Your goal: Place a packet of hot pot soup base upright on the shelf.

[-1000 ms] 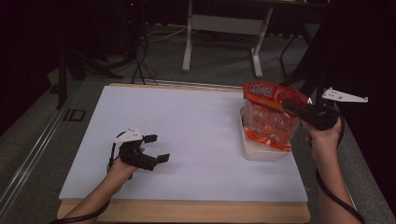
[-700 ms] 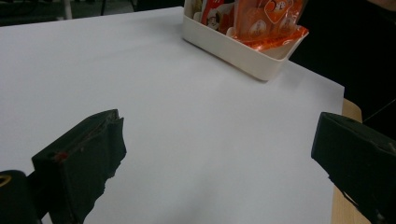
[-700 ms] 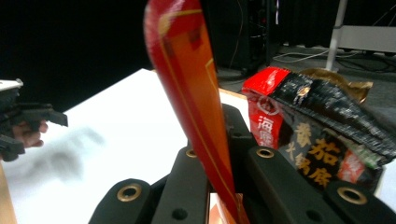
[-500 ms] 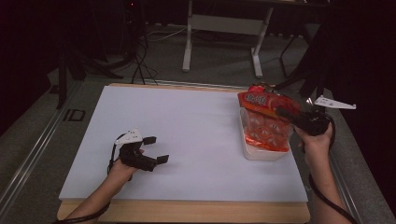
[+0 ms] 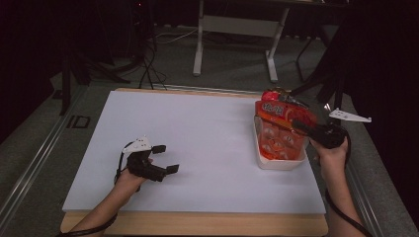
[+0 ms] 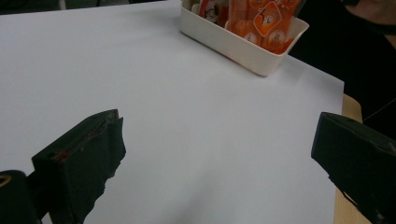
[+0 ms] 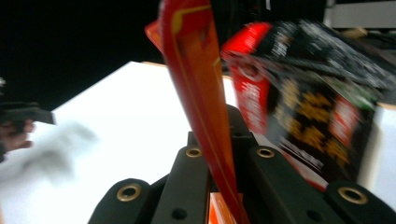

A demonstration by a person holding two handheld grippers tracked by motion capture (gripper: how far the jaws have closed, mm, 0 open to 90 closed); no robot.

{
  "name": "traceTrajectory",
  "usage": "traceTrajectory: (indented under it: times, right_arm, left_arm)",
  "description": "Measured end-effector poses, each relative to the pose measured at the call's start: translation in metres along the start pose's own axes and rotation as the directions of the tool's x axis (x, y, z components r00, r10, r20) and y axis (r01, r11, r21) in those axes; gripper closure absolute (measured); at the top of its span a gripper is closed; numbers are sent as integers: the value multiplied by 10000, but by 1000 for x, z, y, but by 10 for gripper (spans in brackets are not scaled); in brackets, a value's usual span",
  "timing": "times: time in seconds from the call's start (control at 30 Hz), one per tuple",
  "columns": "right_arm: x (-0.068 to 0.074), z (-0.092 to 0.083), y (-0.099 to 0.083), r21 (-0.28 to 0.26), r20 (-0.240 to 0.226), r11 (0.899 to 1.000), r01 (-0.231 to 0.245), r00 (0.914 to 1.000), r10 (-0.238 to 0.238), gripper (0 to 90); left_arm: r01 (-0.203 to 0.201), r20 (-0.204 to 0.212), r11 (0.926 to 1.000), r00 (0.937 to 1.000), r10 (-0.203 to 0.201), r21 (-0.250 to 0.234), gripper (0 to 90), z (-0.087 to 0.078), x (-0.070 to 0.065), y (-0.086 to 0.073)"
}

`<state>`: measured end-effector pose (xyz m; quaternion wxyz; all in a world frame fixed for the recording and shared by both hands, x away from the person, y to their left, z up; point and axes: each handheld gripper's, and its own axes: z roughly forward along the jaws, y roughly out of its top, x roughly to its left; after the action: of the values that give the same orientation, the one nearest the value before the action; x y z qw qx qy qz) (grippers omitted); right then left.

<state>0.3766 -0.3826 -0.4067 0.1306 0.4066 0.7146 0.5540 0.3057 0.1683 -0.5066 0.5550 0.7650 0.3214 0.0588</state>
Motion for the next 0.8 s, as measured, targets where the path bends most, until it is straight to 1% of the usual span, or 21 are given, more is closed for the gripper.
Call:
traceTrajectory:
  times: [0.03,0.07,0.1,0.2,0.23,0.27,0.33,0.37,0.43,0.47,0.53,0.57,0.6,0.67,0.73,0.8]
  right_arm:
    - [-4,-2,-3,-100,-84,9997,-202,9998,202,899]
    - [-7,-4,-6,-115,1,9996,-257,9997,257,898]
    - [-10,-6,-9,-59,187,9996,-269,9995,270,898]
    - [-14,-10,-14,-9,305,9993,-379,9988,379,895]
    - [-15,-11,-15,26,341,9994,-341,9988,340,892]
    - [-13,-11,-15,130,453,9997,-195,9988,189,889]
    - [-12,-11,-15,165,489,9997,-154,9987,146,887]
    - [-11,-11,-14,264,592,9996,-49,9982,33,875]
    - [-10,-11,-13,296,670,9996,24,9977,-44,865]
    - [-8,-11,-11,424,726,9990,137,9972,-167,856]
    - [-8,-11,-11,424,726,9990,137,9972,-167,856]
    - [-4,-12,-7,624,1038,9971,433,9934,-497,788]
    - [-2,-12,-6,651,1100,9967,492,9923,-561,750]
    - [1,-13,-1,525,1135,9968,597,9914,-653,689]
    - [6,-16,5,398,1265,9967,708,9891,-753,619]
    - [10,-20,14,173,1359,9970,756,9877,-773,562]
  left_arm:
    - [18,16,10000,10000,-18,-2,22,1,0,0]
    - [25,33,10000,10000,-25,24,22,1,0,0]
    - [34,39,10000,10000,-34,31,22,2,0,0]
    - [23,54,10000,10000,-23,50,22,4,0,0]
    - [18,67,10000,10000,-19,68,22,5,0,0]
    - [51,73,10000,10000,-52,69,22,5,0,0]
    - [57,89,9999,9999,-58,90,22,6,0,0]
    - [66,111,9999,9999,-68,109,22,7,0,0]
    - [50,113,9999,9999,-51,120,22,7,0,0]
    - [37,111,9999,9999,-39,108,22,7,0,0]
    - [37,115,9999,9999,-39,116,22,7,0,0]
    - [71,93,10000,9999,-71,59,22,7,1,0]
    - [59,90,10000,9999,-60,56,22,7,1,1]
    - [31,119,10000,9999,-32,57,22,7,1,1]
    - [69,155,9999,9999,-70,89,22,8,1,0]
    - [4,136,10000,9999,-5,86,22,8,0,0]
